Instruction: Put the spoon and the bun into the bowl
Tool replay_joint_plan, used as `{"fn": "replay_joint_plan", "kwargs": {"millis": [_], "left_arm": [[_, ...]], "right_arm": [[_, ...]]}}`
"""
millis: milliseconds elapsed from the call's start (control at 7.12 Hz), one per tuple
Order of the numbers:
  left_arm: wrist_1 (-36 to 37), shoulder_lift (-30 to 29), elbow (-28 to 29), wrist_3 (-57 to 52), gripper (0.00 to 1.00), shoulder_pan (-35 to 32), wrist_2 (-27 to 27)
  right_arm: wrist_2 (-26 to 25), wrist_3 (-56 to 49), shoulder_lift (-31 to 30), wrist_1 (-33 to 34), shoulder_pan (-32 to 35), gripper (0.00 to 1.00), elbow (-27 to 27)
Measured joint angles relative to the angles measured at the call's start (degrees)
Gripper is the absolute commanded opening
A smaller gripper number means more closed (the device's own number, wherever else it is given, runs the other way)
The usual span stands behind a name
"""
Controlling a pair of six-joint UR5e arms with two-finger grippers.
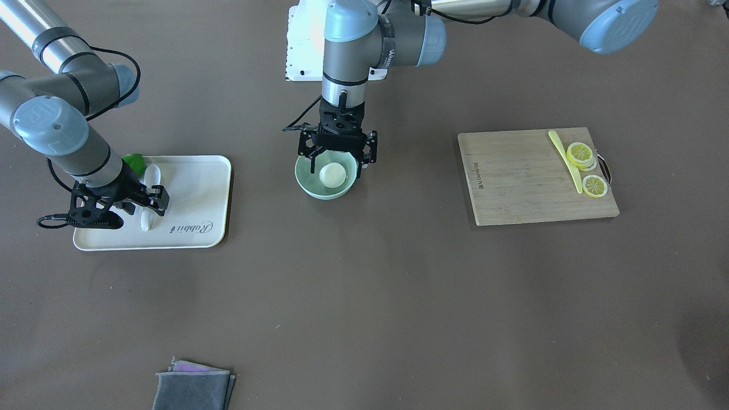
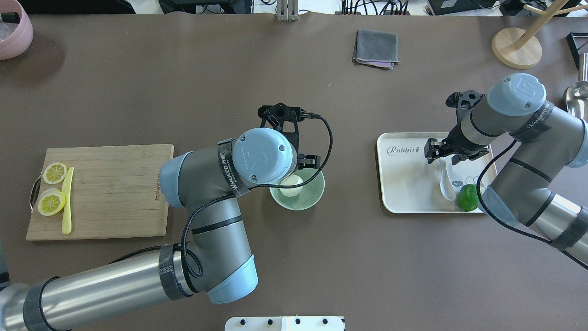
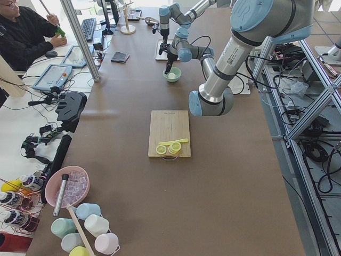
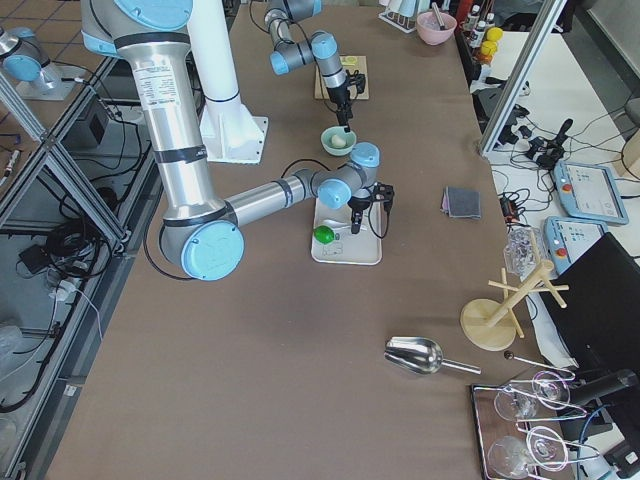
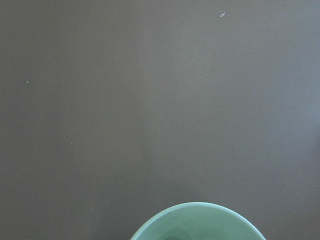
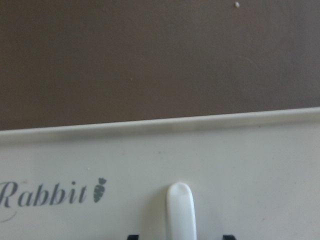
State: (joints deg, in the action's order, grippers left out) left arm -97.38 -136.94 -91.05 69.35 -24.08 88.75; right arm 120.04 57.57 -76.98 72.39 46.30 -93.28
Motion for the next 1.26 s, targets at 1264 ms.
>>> {"fn": "replay_joint_plan", "kwargs": {"millis": [1264], "left_arm": [[-0.91,7.86,-5.38,-16.11,0.98,-9.79,5.84]], "right_arm": [[2.64,0.54,9.17,9.69,2.89,0.00,-9.10]]}}
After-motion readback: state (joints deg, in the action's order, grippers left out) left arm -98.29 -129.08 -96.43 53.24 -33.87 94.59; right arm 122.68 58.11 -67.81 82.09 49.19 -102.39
